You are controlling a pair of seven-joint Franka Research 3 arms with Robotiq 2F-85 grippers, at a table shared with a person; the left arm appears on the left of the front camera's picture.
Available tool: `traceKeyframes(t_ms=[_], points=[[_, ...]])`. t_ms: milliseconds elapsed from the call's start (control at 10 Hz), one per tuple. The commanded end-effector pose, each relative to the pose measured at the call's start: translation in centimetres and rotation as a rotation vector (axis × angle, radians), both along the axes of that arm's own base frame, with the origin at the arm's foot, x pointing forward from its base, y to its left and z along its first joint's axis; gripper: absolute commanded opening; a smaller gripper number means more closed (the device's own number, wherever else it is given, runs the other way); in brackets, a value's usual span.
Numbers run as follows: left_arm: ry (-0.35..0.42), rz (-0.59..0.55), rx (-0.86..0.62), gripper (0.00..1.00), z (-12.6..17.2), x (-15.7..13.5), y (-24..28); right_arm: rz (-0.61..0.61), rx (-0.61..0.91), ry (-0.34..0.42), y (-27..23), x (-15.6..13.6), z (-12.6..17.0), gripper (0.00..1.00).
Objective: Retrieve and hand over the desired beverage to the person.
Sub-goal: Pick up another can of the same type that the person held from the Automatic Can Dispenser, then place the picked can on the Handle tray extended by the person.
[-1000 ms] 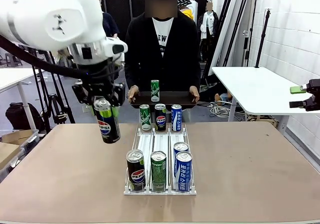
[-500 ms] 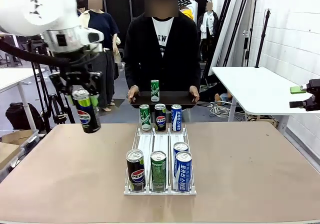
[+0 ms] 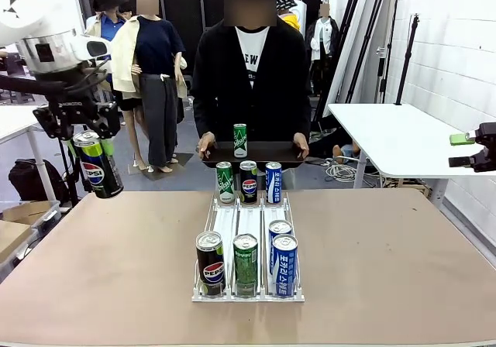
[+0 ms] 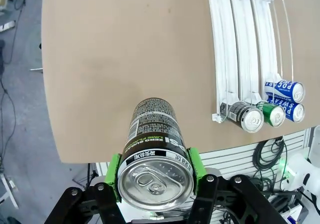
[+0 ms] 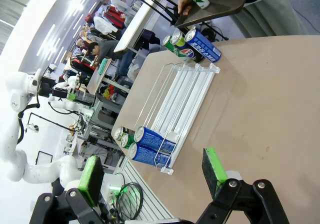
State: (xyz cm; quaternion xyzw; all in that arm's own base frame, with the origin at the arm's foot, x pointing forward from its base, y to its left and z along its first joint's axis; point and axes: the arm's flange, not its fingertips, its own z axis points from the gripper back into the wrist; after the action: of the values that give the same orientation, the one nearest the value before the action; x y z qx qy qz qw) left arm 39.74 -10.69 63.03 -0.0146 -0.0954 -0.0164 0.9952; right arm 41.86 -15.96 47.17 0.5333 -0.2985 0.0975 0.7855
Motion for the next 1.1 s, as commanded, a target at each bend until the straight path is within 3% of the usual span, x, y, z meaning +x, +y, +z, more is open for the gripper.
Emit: traceKeyframes(t_ms=[0,1000], points=[[-0.001,-0.02,-0.015,0.0,0.8,-0.2,0.7,0.003,0.012,-0.006,0.1,0.0,0.0,1.0],[0.004,0.004,-0.001,0.0,0.0,0.0,0.3,0.003,0.012,-0.006,0.1,0.0,0.0,1.0]])
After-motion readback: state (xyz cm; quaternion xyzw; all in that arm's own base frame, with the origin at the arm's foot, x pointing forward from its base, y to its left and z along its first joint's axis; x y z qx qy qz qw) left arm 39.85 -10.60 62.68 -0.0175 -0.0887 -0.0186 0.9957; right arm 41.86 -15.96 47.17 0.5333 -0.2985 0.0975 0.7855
